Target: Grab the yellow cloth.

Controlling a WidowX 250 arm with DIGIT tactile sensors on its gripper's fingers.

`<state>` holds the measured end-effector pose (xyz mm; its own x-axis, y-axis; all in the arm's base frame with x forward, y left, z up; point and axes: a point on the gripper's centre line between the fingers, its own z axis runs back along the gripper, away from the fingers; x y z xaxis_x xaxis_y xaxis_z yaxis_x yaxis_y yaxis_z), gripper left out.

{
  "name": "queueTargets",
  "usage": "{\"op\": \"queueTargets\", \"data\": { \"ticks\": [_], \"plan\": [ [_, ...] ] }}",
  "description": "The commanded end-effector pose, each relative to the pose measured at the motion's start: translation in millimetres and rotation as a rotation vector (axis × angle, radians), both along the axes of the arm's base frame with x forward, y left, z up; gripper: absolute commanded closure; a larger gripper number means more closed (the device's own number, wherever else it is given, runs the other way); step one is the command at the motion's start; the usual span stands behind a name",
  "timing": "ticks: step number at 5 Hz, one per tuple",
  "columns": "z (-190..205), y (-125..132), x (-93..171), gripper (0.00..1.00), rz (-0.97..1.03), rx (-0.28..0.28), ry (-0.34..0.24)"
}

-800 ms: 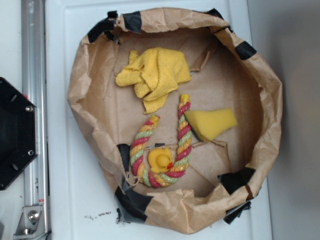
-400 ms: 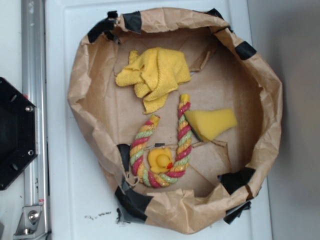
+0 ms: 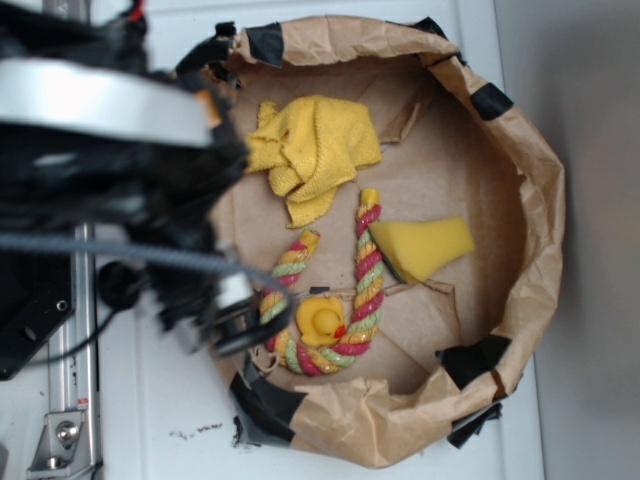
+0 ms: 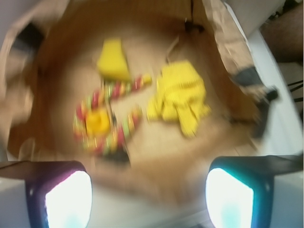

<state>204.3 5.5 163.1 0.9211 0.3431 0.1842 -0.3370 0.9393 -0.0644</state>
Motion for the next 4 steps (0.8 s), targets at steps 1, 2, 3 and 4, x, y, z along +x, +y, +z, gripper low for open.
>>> {"op": "queueTargets", "data": {
  "ticks": [1,2,3,4],
  "plan": [
    [-54,43,46,0.00,0.291,-0.021,-0.081],
    [-88,38,52,0.00,0.269,0.054,-0.013],
    [-95,56,34,0.00,0.280,0.101,0.013],
    [-102,79,38,0.00,0.252,0.058,0.023]
  ]
}}
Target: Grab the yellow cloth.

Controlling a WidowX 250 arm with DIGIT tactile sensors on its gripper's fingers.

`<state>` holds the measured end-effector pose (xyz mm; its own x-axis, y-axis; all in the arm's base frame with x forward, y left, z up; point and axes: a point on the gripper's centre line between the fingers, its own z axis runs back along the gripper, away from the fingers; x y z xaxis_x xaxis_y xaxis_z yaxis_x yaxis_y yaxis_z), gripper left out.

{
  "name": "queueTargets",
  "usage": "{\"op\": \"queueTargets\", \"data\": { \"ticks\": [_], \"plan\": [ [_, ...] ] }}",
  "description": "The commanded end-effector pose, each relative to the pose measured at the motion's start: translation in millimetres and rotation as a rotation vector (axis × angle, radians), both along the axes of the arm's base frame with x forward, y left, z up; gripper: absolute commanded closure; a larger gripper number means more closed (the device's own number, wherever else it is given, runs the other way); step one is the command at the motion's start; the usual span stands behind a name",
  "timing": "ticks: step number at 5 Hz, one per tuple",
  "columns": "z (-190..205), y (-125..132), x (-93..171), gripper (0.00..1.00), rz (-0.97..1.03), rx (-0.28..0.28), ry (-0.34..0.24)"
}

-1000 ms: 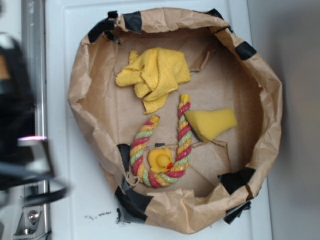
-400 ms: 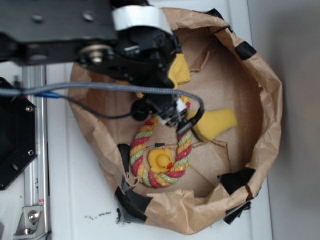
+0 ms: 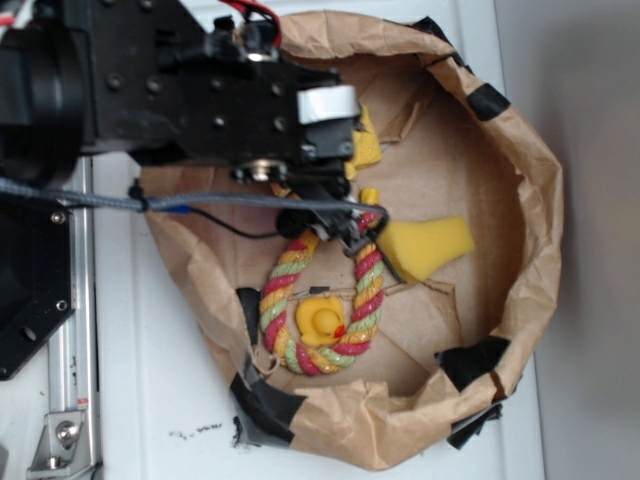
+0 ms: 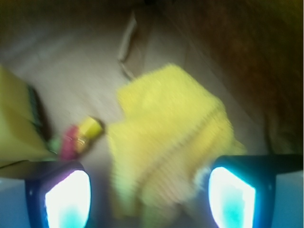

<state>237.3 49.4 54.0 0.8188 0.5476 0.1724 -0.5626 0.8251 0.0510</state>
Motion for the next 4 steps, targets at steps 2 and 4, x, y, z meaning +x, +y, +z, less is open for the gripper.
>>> {"op": "queueTargets", "data": {
  "ticks": [2,4],
  "plan": [
    [-25,24,24,1.00,-0.166,-0.021,0.047],
    [-18,18,16,1.00,-0.191,-0.001,0.024]
  ]
}}
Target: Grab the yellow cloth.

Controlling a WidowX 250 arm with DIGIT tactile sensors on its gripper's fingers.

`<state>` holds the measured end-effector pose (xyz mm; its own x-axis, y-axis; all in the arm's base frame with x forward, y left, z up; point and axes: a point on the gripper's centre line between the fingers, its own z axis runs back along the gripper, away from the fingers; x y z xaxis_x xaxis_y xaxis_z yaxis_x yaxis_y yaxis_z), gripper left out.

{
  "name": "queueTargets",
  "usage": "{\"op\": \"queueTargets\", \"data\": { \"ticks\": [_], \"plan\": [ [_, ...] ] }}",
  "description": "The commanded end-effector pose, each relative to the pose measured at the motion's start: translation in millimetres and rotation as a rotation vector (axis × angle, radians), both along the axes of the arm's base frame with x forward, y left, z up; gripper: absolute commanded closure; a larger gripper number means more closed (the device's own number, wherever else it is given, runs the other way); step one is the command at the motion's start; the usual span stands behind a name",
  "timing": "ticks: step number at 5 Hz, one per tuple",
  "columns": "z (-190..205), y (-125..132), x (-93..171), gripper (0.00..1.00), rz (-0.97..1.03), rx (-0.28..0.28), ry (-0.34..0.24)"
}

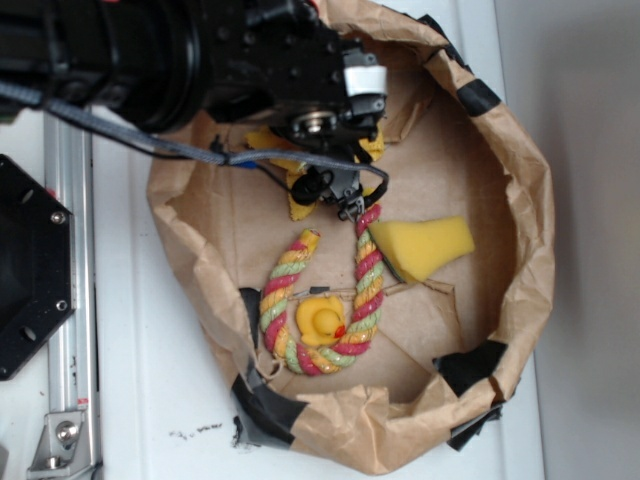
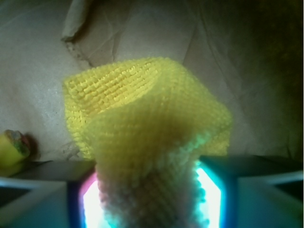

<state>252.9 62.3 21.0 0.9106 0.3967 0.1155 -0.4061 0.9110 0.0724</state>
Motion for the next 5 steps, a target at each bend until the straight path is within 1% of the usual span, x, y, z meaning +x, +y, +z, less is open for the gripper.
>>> {"op": "queueTargets", "data": {
  "ticks": [1,2,3,4,5],
  "plan": [
    [26,5,-1,1.00,-0.033,-0.018,-0.051],
    [70,-3,3,1.00,-0.141,-0.077,-0.089],
    [120,-28,15,1.00,-0.246,-0.158,-0.150],
    [170,-47,22,1.00,-0.312,-0.201,-0.130],
    [167,-59,20,1.00,-0.354,-0.183,-0.089]
  ]
}}
